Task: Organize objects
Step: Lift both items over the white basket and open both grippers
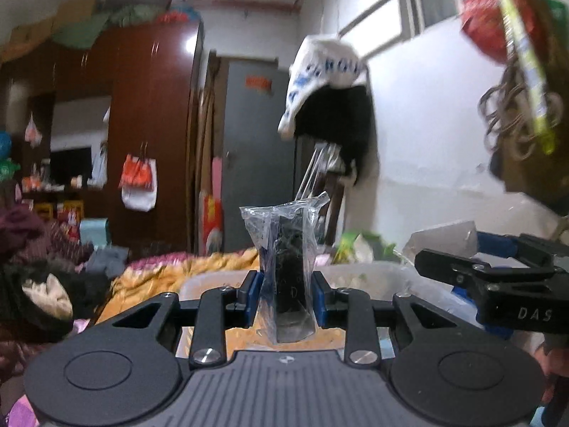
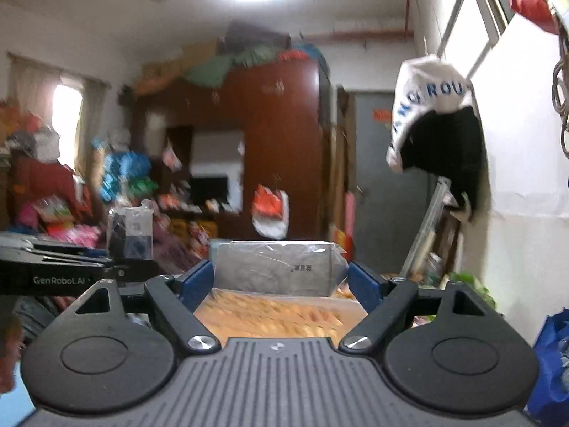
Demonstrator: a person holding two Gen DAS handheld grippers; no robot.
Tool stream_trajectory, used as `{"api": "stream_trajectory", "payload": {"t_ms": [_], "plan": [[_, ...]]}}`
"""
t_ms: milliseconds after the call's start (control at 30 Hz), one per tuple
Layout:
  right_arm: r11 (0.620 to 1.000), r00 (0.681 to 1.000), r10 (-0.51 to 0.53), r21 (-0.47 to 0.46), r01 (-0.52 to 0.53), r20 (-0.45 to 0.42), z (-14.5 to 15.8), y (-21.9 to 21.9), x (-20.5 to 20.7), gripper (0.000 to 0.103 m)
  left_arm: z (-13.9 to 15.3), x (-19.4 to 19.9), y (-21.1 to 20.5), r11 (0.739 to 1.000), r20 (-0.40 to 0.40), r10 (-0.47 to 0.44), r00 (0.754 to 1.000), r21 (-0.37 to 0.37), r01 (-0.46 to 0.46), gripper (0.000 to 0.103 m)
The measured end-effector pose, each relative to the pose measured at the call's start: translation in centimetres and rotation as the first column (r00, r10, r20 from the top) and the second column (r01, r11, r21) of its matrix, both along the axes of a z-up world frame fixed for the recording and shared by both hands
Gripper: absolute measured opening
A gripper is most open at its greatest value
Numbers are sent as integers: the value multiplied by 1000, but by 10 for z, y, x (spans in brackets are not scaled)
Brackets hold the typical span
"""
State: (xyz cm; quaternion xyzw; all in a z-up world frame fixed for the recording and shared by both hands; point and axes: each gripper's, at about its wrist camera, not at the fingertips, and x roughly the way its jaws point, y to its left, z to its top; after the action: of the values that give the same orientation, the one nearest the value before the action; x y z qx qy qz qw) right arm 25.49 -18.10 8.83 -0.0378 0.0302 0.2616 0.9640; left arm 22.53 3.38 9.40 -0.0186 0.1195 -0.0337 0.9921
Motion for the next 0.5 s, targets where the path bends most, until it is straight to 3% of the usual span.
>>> {"api": "stream_trajectory", "payload": {"t_ms": [33, 100, 133, 167, 300, 433, 500], "plan": [[1000, 1000, -4, -10, 4, -12, -3, 2, 4, 85, -3, 7, 0, 1000, -30, -3, 1000, 10, 3, 35], [1000, 999, 18, -2, -18, -50, -7, 2, 10, 87, -11, 23, 0, 999, -97, 4, 995, 33, -1, 47], [1000, 998, 18, 14, -17, -53, -8, 0, 11, 89, -14, 26, 1, 1000, -114, 9, 993, 28, -6, 64], [1000, 998, 19, 15, -19, -61, -10, -1, 10, 101, -16, 27, 4, 1000, -123, 0, 992, 16, 2, 68], [999, 997, -10, -32, 8, -81, -13, -5, -12, 103, -16, -2, 17, 999, -59, -29, 998, -30, 27, 70], [998, 994, 32, 50, -27, -103, -28, -36, -59, 103, -19, -54, 28, 997, 15, -59, 998, -57, 60, 102], [996, 988, 53, 72, -42, -146, -39, -51, -72, 103, -28, -81, 34, 997, 24, -66, 998, -49, 67, 103]]}}
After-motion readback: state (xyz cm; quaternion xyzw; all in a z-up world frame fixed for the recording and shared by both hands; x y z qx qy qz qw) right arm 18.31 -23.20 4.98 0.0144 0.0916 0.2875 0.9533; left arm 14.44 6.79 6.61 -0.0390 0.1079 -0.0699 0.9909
